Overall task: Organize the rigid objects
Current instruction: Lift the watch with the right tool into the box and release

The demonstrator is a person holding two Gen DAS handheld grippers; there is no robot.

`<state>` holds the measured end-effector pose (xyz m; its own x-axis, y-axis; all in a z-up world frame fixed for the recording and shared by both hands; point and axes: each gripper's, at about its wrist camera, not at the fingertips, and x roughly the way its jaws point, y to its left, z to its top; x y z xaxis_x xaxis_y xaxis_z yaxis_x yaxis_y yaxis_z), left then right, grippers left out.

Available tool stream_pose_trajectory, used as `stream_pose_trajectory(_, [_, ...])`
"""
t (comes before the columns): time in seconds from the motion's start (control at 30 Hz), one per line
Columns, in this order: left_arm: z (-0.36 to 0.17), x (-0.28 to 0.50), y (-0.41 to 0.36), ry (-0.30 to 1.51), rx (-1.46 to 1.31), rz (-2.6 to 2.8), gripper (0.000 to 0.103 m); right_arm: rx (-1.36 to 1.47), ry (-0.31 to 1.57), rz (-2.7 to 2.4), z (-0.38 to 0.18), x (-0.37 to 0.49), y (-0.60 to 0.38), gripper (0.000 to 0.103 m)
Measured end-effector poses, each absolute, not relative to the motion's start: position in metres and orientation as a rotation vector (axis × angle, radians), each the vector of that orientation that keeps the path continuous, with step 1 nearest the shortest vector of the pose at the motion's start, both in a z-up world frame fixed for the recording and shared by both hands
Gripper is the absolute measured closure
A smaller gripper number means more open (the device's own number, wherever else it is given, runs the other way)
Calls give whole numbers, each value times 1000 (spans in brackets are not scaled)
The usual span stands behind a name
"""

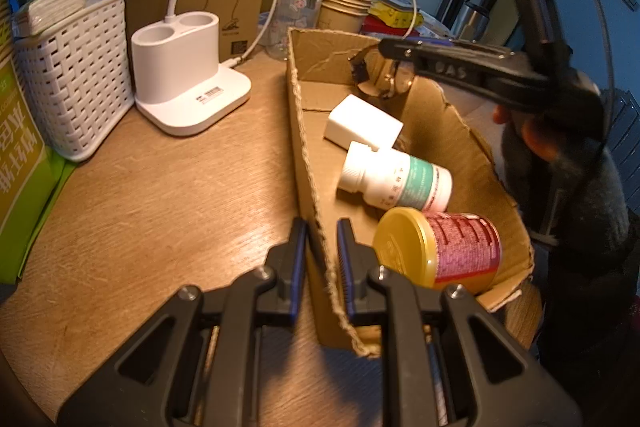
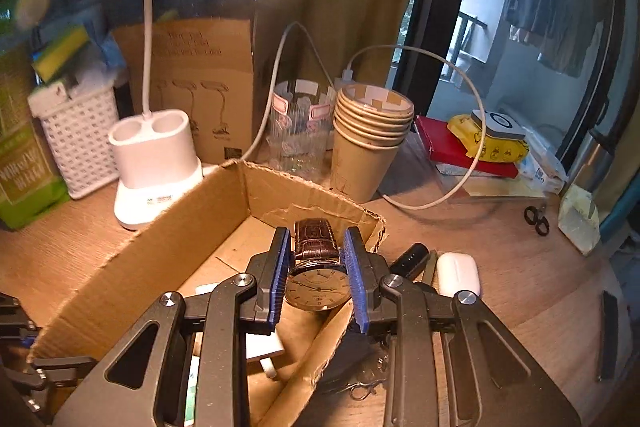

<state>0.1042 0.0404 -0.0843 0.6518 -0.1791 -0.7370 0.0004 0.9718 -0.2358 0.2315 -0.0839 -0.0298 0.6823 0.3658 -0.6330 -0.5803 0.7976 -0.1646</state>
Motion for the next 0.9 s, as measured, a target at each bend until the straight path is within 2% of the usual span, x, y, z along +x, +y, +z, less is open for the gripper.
stream_pose_trajectory(0.43, [-84,104,40,856,-220,-103,86,-522,662,556,-58,227,-69,73])
stream_pose_trajectory(0.53, [-85,104,40,856,-223,-103,86,-475,683,589,-54,228,-73,72])
stream_pose_trajectory(0.6, [-85,104,40,856,-222,-103,86,-468,688,609,-52,225,-74,67])
stream_pose_trajectory(0.9, [-85,104,40,856,-223,-103,86,-409,652,670,-36,209,-83,65])
